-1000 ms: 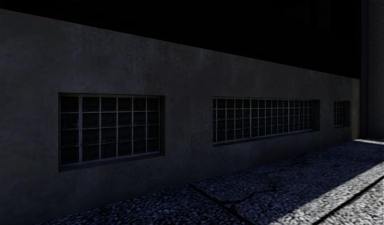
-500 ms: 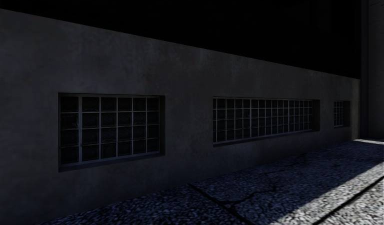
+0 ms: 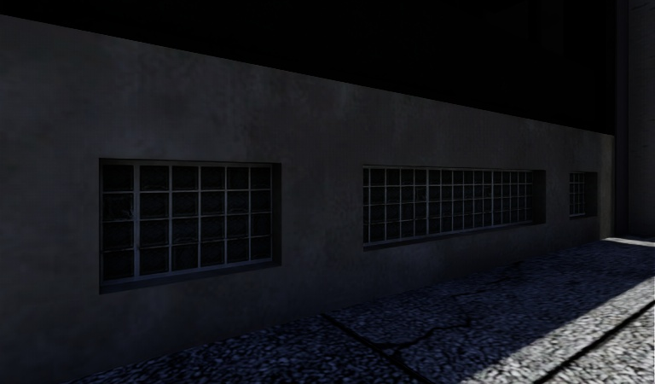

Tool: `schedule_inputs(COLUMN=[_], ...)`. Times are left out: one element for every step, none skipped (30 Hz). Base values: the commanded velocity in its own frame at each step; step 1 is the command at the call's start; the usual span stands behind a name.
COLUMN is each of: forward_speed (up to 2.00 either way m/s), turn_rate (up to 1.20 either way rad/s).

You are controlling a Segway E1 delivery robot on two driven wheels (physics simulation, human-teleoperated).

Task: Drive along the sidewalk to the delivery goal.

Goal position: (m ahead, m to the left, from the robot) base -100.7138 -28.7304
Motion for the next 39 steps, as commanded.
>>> schedule_inputs(forward_speed=[0.0, 0.0, 0.41, 0.72, 1.05, 1.05, 1.2, 1.23, 1.24, 1.24, 1.24, 1.24, 1.24, 1.24, 1.24, 1.24, 1.24, 1.24, 1.24, 1.24, 1.24, 1.24, 1.24, 1.24, 1.24, 1.24, 1.24, 1.24, 1.24, 1.24, 1.24, 1.25, 1.25, 1.25, 1.25, 1.25, 1.25, 1.25, 1.25], turn_rate=[-0.05, -0.05, -0.2, -0.33, -0.37, -0.37, -0.43, -0.5, -0.53, -0.54, -0.54, -0.55, -0.58, -0.58, -0.61, -0.68, -0.72, -0.72, -0.72, -0.73, -0.73, -0.73, -0.73, -0.73, -0.73, -0.73, -0.73, -0.73, -0.73, -0.73, -0.73, -0.73, -0.73, -0.73, -0.73, -0.73, -0.73, -0.73, -0.77])
